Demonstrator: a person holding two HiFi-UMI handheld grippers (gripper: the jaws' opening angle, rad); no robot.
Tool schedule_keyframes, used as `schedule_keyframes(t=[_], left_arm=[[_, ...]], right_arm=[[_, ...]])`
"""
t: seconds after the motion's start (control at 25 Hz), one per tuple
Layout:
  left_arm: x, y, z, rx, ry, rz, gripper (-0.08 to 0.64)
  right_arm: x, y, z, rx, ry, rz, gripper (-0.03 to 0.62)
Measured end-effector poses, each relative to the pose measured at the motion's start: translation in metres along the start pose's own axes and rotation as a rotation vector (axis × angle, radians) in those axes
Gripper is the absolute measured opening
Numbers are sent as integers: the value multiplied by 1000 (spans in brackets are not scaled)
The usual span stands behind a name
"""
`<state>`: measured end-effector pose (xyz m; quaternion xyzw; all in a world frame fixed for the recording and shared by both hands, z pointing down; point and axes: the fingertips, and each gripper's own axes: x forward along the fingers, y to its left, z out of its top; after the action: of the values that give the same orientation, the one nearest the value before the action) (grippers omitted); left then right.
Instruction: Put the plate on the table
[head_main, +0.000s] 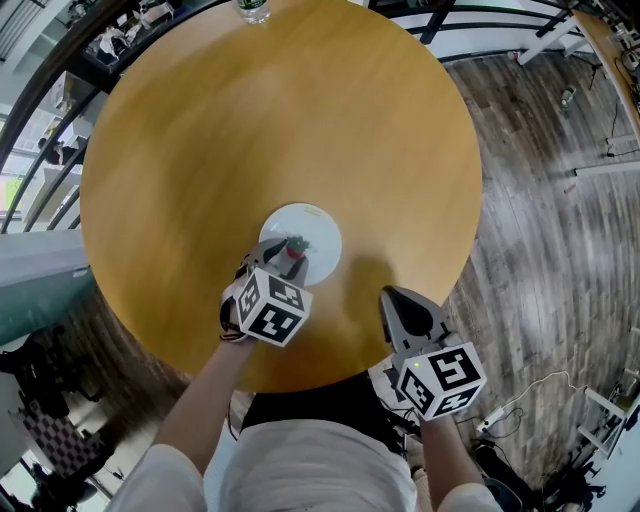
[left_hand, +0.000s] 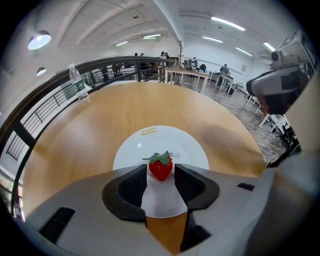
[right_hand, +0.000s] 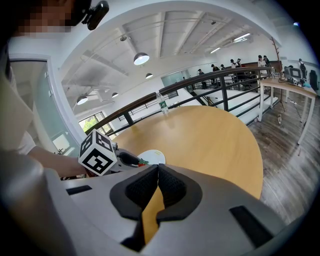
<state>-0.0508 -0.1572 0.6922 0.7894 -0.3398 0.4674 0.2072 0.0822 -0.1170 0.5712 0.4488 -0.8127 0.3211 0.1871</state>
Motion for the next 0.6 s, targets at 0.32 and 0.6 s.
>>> schedule_keyframes(t=[0.32, 0.6], left_arm=[[-9, -1, 2, 1, -16, 9, 187], [-46, 7, 20, -41, -98, 23, 184]], right_arm=[[-2, 3, 3, -2, -10, 2, 25], [-10, 16, 15, -32, -31, 11, 25]])
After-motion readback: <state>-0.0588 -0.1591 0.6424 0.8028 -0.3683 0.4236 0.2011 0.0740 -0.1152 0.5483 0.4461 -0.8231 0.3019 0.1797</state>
